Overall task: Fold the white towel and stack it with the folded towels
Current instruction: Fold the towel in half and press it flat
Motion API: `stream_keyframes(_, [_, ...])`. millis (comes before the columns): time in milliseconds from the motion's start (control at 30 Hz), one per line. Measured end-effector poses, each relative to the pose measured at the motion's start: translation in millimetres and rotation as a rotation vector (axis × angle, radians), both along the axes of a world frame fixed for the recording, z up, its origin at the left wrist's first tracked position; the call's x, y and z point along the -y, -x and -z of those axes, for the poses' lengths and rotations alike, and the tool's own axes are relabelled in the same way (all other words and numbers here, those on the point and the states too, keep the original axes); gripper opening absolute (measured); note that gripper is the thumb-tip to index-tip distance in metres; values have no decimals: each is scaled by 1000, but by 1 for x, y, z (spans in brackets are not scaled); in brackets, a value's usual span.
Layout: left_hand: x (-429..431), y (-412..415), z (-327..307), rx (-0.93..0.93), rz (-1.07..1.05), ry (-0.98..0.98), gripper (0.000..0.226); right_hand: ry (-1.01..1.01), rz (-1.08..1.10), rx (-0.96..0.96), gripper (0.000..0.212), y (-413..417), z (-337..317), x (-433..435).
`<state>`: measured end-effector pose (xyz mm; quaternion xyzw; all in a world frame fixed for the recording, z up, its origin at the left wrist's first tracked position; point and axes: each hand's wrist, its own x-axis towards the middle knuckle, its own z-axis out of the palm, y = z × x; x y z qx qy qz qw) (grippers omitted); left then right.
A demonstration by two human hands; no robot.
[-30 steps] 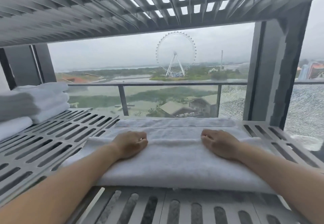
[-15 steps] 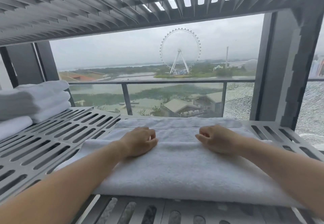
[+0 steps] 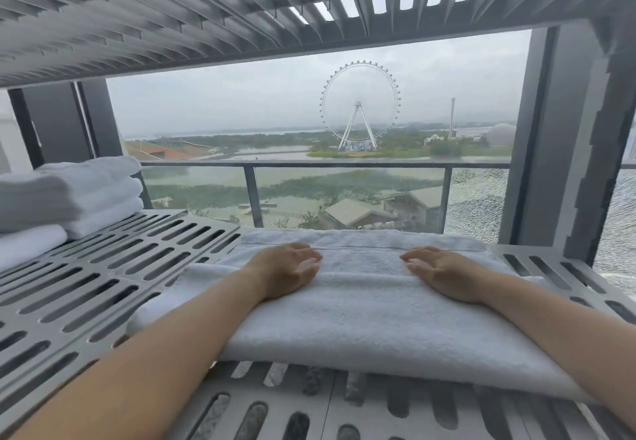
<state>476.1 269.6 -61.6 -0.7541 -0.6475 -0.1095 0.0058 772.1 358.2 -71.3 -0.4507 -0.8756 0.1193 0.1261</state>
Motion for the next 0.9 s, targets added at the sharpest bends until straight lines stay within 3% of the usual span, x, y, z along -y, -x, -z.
stream_keyframes(100, [6,-10,-7,-201,81,-243,35,-95,36,-78,35,-2,-4,7])
stream_keyframes(167, [17,-10,-8,-181,141,-315,29,-218,2,-76,30,-4,-8,16])
stream_keyframes(267, [45,-3,-6,-27,205,-225,22,-342,-95,-115,25,0,-18,40])
stream_keyframes(400, [92,10,-3,86,265,-101,31,-250,-269,-304,22,14,-30,89])
stream_keyframes(500, [123,20,2,106,279,-68,41,-205,-390,-196,34,27,-26,123])
stream_keyframes(600, [141,26,6,-5,288,-98,50,-200,-439,-54,49,35,-20,141])
stream_keyframes(900, [141,29,2,-71,221,-207,49,-305,-144,39,55,18,-3,174])
